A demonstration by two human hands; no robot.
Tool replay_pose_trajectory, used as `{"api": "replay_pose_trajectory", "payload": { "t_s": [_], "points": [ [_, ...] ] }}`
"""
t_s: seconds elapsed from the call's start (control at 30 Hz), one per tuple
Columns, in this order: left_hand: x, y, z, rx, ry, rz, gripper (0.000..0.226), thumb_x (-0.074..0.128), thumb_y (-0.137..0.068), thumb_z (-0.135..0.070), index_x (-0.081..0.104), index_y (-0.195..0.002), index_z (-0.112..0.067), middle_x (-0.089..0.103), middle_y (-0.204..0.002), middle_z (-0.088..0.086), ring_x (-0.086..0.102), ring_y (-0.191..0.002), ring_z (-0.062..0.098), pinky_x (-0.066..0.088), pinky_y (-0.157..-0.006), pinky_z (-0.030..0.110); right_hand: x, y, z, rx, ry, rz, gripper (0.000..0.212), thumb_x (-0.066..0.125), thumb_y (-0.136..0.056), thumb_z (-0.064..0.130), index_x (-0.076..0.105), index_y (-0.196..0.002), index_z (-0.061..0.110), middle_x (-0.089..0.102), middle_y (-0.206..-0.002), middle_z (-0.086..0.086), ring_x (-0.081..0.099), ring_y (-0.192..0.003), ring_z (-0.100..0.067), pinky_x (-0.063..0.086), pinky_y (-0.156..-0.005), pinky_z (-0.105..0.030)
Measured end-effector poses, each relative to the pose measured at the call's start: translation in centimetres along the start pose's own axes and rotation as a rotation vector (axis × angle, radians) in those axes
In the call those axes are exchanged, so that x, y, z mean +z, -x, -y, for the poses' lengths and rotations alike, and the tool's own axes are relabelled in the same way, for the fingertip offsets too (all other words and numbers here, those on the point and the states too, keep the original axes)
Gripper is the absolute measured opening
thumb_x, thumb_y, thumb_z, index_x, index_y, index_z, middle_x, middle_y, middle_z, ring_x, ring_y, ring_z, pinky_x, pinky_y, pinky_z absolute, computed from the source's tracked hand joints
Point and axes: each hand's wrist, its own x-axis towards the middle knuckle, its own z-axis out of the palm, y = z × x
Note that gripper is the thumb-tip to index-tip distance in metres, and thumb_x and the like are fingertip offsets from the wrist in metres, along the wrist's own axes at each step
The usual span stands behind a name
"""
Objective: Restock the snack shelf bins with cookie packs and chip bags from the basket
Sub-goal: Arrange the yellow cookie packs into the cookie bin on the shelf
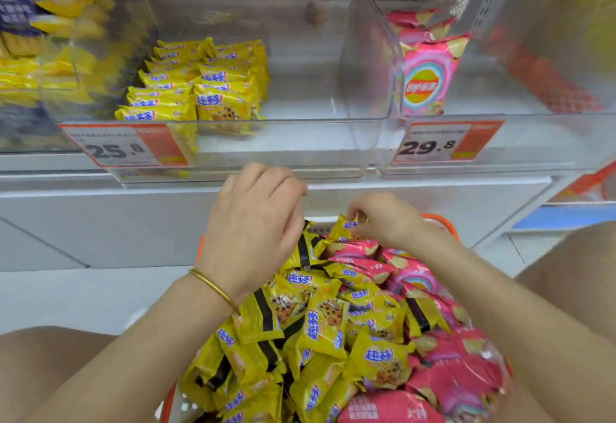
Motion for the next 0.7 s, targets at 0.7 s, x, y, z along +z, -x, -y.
{"api": "replay_pose_trajectory", "payload": {
  "t_s": [0.7],
  "points": [
    [-2.2,-2.8,3.1,-0.122,-0.146,-0.315,0.026,0.052,-0.086,-0.011,0.065,-0.108,-0.01,0.061,-0.117,0.008,0.053,-0.109,0.035,0.034,-0.092,0.043,-9.0,6.2,5.9,-0.277,-0.273,-0.248,0.044,0.071,-0.078,0.035,0.051,-0.114,0.019,0.048,-0.086,0.014,0.052,-0.089,-0.013,0.037,-0.072,-0.023]
  ]
}}
